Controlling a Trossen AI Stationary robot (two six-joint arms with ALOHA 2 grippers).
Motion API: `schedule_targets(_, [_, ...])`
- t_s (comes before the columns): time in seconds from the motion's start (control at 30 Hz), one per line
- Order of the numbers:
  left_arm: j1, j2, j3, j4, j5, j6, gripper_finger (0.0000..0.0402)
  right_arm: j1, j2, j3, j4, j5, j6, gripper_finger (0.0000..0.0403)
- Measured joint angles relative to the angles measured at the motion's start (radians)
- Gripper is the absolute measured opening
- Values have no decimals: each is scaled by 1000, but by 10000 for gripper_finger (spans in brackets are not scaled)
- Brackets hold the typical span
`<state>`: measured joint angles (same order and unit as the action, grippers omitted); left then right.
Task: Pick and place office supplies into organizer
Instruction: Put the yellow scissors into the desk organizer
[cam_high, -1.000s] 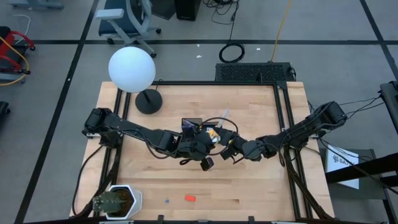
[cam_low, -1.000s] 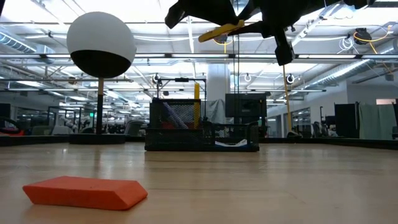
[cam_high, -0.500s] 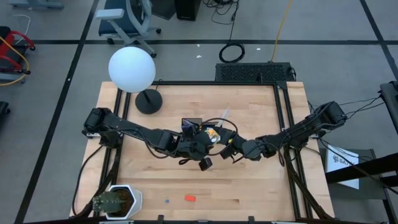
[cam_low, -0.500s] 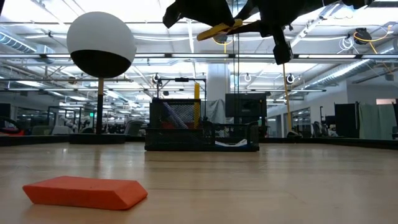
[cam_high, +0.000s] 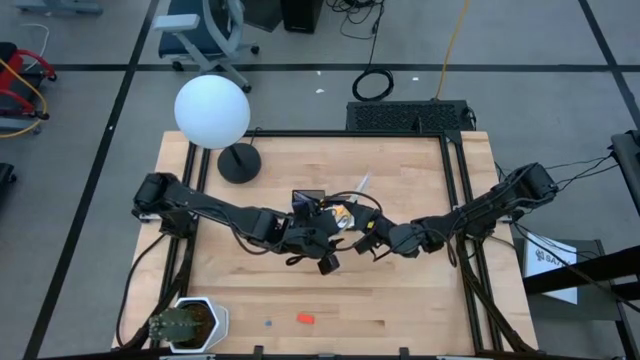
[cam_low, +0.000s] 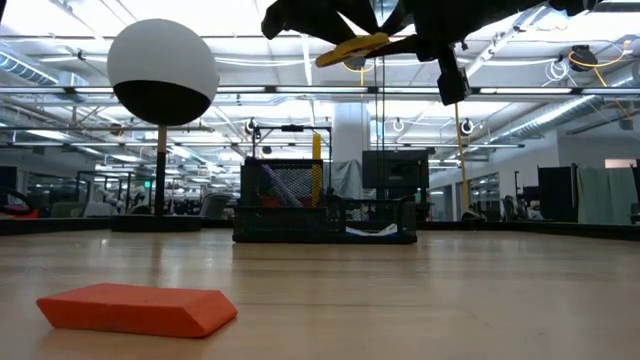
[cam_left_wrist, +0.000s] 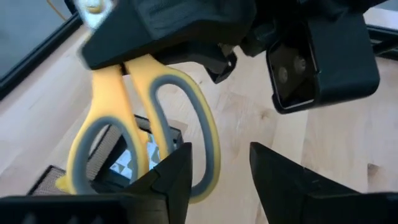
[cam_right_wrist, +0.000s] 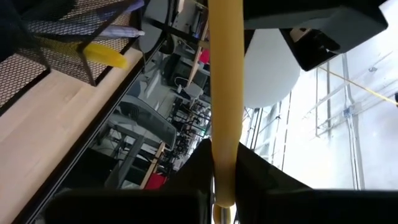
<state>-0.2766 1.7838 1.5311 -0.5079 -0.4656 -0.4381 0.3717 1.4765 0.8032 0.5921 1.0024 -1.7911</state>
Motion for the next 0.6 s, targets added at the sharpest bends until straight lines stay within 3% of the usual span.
schedule_targets(0.27, [-16, -51, 0, -61, -39, -9, 165, 0, -2, 0, 26, -2, 3, 23])
schedule_targets(0.6, [-101, -128, -2, -173, -281, -19, 166, -2, -19, 0, 78, 9, 62, 23])
